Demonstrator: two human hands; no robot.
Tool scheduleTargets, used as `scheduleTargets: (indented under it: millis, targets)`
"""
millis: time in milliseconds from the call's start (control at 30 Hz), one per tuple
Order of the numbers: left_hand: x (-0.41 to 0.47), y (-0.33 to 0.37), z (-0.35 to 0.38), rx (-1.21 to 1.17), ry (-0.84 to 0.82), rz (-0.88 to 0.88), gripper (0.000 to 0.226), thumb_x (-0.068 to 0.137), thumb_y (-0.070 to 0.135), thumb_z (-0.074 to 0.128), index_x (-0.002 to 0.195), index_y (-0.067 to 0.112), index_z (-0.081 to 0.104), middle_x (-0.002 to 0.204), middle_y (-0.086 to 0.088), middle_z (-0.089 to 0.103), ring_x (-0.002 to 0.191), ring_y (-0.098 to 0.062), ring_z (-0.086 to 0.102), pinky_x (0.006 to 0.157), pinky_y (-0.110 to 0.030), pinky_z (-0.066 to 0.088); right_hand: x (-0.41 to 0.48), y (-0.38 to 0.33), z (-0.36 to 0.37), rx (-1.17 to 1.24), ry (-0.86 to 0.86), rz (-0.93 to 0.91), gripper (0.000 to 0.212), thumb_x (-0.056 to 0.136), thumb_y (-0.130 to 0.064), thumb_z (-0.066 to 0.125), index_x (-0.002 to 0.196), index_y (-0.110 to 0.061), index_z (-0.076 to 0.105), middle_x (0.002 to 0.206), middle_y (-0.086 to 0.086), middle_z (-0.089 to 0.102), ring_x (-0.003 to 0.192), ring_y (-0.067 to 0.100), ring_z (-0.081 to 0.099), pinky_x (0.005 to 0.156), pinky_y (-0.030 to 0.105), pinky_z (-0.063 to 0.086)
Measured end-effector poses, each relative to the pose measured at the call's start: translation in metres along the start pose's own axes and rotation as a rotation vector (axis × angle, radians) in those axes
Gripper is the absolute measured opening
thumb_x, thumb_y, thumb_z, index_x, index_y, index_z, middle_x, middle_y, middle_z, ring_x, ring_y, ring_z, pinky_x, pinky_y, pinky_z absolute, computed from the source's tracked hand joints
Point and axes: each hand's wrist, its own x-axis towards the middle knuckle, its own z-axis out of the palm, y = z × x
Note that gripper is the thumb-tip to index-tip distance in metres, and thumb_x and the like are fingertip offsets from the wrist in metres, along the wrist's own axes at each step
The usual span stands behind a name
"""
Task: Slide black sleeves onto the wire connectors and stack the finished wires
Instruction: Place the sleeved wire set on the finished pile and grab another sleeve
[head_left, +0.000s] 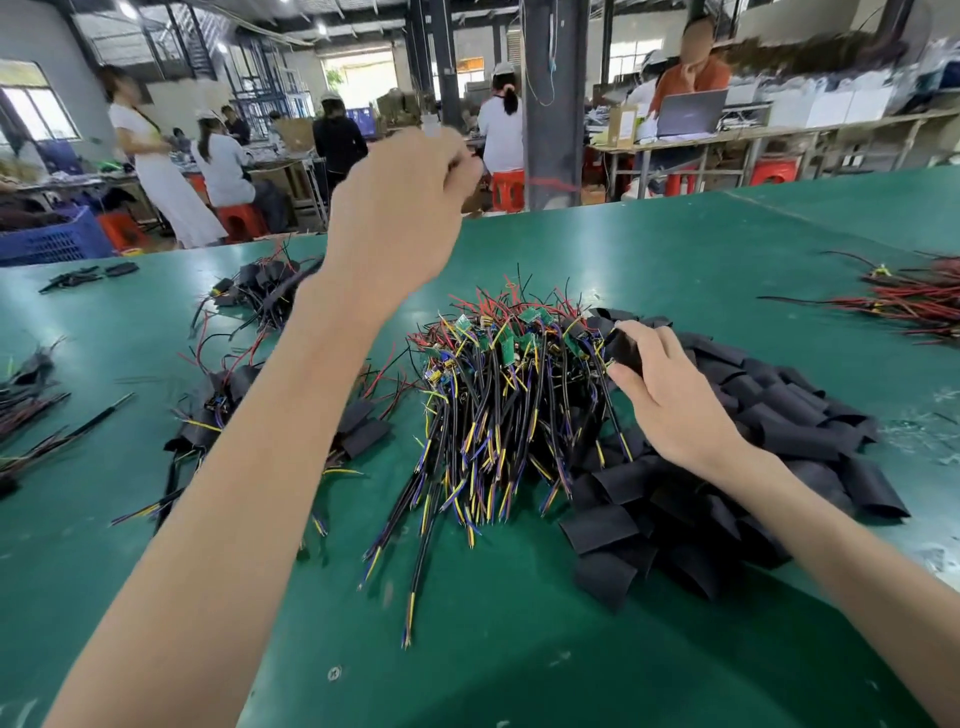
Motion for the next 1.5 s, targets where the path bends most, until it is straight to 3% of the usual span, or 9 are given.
scheduleTargets:
  millis: [100, 233, 367, 567, 800, 967, 1200, 1333, 1500]
  targets:
    - [-0.031, -0.011, 0.023, 0.134, -0.105, 0.057, 0.028, 0.099, 0.038, 0.039, 0.093, 0.018, 0.058, 0.09, -0.004, 0.055, 0.084, -0.027, 0.054, 0.065, -0.031, 0.033, 0.0, 0.001, 0.004, -0.002, -0.022, -0.011, 0.041, 0.095, -0.021, 0.05, 0.134, -0.015, 0.037, 0.12, 0.01, 0.041, 0.095, 0.04, 0.053, 0.077, 0.04, 0.038]
    - [-0.085, -0.029, 0.056, 0.045, -0.236, -0.015, 0.029, 0.097, 0.043, 0.042, 0.094, 0.021, 0.06, 0.093, 0.001, 0.057, 0.094, -0.023, 0.057, 0.073, -0.033, 0.046, 0.0, 0.001, 0.007, -0.041, -0.066, -0.023, 0.041, 0.094, -0.022, 0.053, 0.132, -0.013, 0.04, 0.122, 0.012, 0.046, 0.102, 0.038, 0.052, 0.085, 0.042, 0.037]
    - [-0.116, -0.035, 0.073, -0.021, -0.153, -0.029, 0.025, 0.095, 0.038, 0.05, 0.089, 0.018, 0.063, 0.09, 0.003, 0.062, 0.093, -0.019, 0.055, 0.071, -0.034, 0.044, -0.002, 0.0, 0.009, -0.169, -0.092, -0.067, 0.04, 0.094, -0.026, 0.053, 0.131, -0.014, 0.042, 0.124, 0.009, 0.052, 0.114, 0.031, 0.044, 0.093, 0.043, 0.033]
    - [-0.125, -0.036, 0.073, -0.165, -0.048, -0.121, 0.02, 0.094, 0.03, 0.057, 0.082, 0.015, 0.064, 0.078, 0.012, 0.051, 0.081, -0.019, 0.054, 0.064, -0.023, 0.029, -0.005, 0.0, 0.011, -0.036, -0.122, -0.093, 0.036, 0.094, -0.021, 0.055, 0.127, -0.013, 0.046, 0.121, 0.009, 0.056, 0.112, 0.027, 0.045, 0.093, 0.036, 0.035]
    - [-0.132, -0.032, 0.077, -0.259, -0.064, -0.165, 0.019, 0.093, 0.028, 0.057, 0.083, 0.014, 0.065, 0.081, 0.006, 0.06, 0.078, -0.02, 0.053, 0.066, -0.03, 0.039, -0.006, -0.001, 0.012, 0.064, -0.039, -0.078, 0.034, 0.09, -0.02, 0.06, 0.123, -0.016, 0.05, 0.102, 0.009, 0.057, 0.1, 0.025, 0.05, 0.074, 0.021, 0.026]
    - [-0.135, -0.032, 0.079, -0.275, -0.083, -0.138, 0.018, 0.093, 0.028, 0.058, 0.086, 0.015, 0.067, 0.084, 0.002, 0.064, 0.081, -0.02, 0.055, 0.071, -0.035, 0.044, -0.005, -0.003, 0.011, 0.107, -0.043, -0.064, 0.036, 0.088, -0.017, 0.063, 0.122, -0.015, 0.051, 0.105, 0.013, 0.06, 0.102, 0.028, 0.053, 0.08, 0.026, 0.032]
    - [-0.137, -0.034, 0.081, -0.259, -0.11, -0.114, 0.017, 0.093, 0.029, 0.058, 0.089, 0.015, 0.067, 0.089, 0.004, 0.066, 0.088, -0.019, 0.056, 0.073, -0.035, 0.046, -0.006, -0.005, 0.008, 0.112, -0.056, -0.075, 0.037, 0.088, -0.018, 0.064, 0.123, -0.02, 0.052, 0.11, 0.009, 0.058, 0.106, 0.024, 0.051, 0.082, 0.021, 0.03]
    - [-0.139, -0.032, 0.08, -0.236, -0.123, -0.088, 0.018, 0.094, 0.034, 0.055, 0.088, 0.019, 0.064, 0.086, 0.009, 0.063, 0.08, -0.014, 0.054, 0.07, -0.031, 0.043, -0.009, -0.013, 0.005, 0.06, -0.078, -0.202, 0.038, 0.087, -0.015, 0.065, 0.123, -0.016, 0.054, 0.117, 0.004, 0.059, 0.11, 0.025, 0.048, 0.09, 0.03, 0.035]
    - [-0.142, -0.019, 0.079, -0.268, -0.198, -0.026, 0.018, 0.092, 0.043, 0.052, 0.098, 0.027, 0.057, 0.082, 0.016, 0.059, 0.075, -0.007, 0.05, 0.062, -0.022, 0.03, -0.014, -0.03, 0.005, -0.156, 0.007, -0.418, 0.046, 0.078, -0.017, 0.073, 0.119, -0.004, 0.059, 0.103, 0.009, 0.066, 0.108, 0.023, 0.041, 0.092, 0.034, 0.03]
